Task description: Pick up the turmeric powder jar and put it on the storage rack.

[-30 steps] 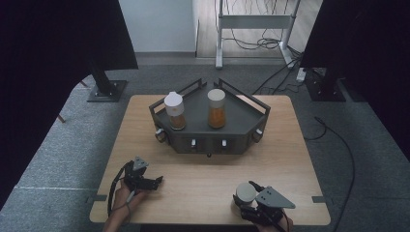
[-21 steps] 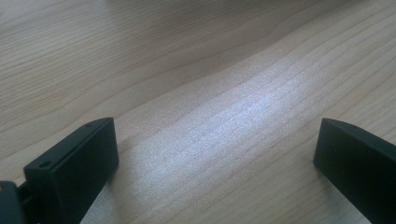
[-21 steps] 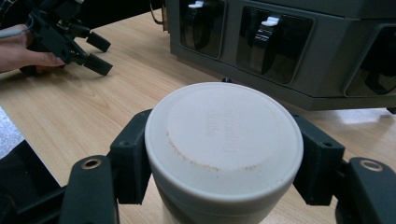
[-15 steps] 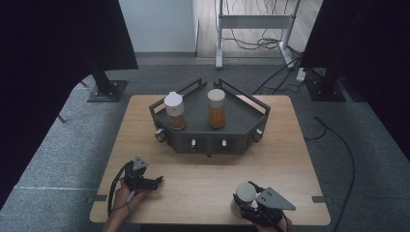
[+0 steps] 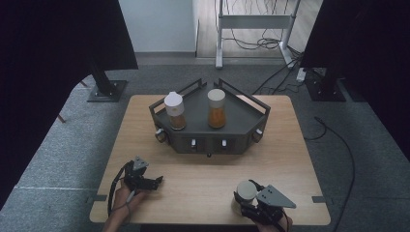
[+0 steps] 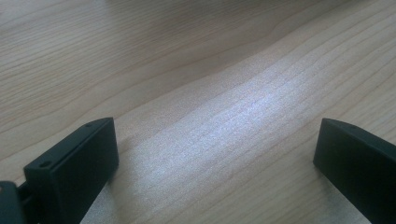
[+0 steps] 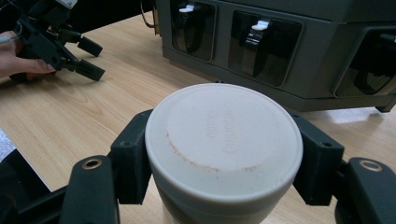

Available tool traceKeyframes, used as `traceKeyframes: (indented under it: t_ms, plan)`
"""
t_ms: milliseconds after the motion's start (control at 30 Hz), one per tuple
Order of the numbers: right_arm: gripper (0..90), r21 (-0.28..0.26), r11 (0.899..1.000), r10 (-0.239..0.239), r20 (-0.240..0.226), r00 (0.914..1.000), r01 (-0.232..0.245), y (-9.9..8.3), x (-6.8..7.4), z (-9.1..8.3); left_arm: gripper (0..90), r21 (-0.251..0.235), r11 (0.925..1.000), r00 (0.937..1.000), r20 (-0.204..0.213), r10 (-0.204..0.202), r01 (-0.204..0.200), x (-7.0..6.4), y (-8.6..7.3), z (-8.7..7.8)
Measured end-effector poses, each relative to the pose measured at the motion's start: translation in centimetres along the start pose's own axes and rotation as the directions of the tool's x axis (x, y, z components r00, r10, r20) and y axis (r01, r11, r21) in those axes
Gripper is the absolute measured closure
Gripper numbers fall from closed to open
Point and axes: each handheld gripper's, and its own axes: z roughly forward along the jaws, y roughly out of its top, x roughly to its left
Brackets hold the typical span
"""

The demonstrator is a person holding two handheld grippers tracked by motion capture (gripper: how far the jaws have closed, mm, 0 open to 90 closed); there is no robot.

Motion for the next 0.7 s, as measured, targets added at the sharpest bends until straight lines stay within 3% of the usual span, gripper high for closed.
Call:
traceKeyframes:
  t_ms: [700]
  plan:
    - [33.3,0.019,1.0,0.023,0.012,0.9997,-0.023,1.4,-1.1,1.4,0.0,0.0,1.0,1.0,0.0,0.0,0.0,0.0,0.0,0.0]
